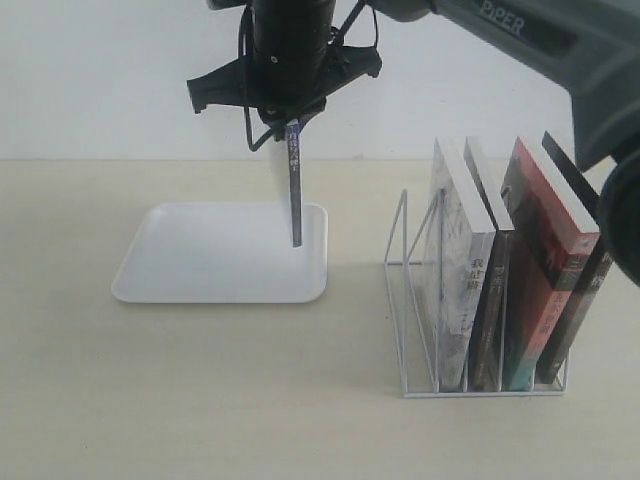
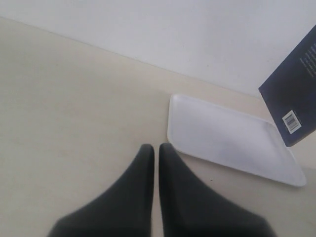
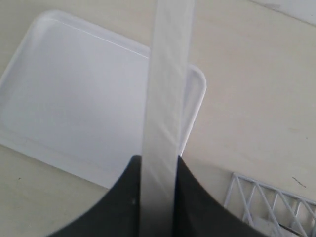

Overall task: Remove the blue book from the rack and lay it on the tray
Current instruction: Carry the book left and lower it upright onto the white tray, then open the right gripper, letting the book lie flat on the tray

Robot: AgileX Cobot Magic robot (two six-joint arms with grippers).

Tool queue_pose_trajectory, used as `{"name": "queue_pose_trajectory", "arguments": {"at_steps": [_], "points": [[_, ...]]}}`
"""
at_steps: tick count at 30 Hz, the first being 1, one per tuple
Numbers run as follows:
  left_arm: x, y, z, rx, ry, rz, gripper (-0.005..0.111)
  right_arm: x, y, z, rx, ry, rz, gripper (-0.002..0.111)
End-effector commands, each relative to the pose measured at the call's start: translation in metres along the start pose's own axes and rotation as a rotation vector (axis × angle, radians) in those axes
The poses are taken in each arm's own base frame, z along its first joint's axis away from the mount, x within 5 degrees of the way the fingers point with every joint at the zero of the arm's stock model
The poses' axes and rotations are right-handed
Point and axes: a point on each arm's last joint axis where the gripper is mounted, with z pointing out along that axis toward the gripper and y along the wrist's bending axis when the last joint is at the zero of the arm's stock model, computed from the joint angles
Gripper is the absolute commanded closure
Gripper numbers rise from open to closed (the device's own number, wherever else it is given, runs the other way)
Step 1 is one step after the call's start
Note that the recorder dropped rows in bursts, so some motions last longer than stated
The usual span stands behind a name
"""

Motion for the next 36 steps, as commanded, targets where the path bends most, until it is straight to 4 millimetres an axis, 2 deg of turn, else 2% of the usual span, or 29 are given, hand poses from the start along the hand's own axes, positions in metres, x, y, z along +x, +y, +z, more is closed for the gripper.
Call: {"name": "queue_pose_trajectory", "arguments": {"at_steps": [1,4,12,16,18,20,22,36], "points": [[-0.001,-0.001,0.000,0.005,-0.015,0.001,0.103,-0.009,-0.017,-0.007,0.024,-0.050,0.004,0.109],[-0.001,-0.001,0.000,0.005,-0.015,0.001,0.103,-0.007,-0.015,0.002,0.014,-0.028,-0.013,0.109],[-0.001,-0.001,0.000,0.005,-0.015,0.001,0.103,-0.007,-0.014,0.003,0.018,-0.028,-0.033,0.109],[-0.001,-0.001,0.000,0.005,-0.015,0.001,0.103,-0.005,-0.013,0.012,0.032,-0.014,-0.041,0.109],[-0.001,-0.001,0.000,0.005,-0.015,0.001,0.103,-0.005,-0.012,0.014,0.020,-0.007,-0.040,0.104],[-0.001,-0.001,0.000,0.005,-0.015,0.001,0.103,-0.004,-0.009,0.014,-0.013,0.004,-0.046,0.083],[-0.001,-0.001,0.000,0.005,-0.015,0.001,0.103,-0.003,-0.007,0.014,-0.030,0.009,-0.040,0.072],[-0.001,-0.001,0.000,0.005,-0.015,0.001,0.103,0.001,0.006,0.012,-0.155,0.053,0.044,0.072]]}}
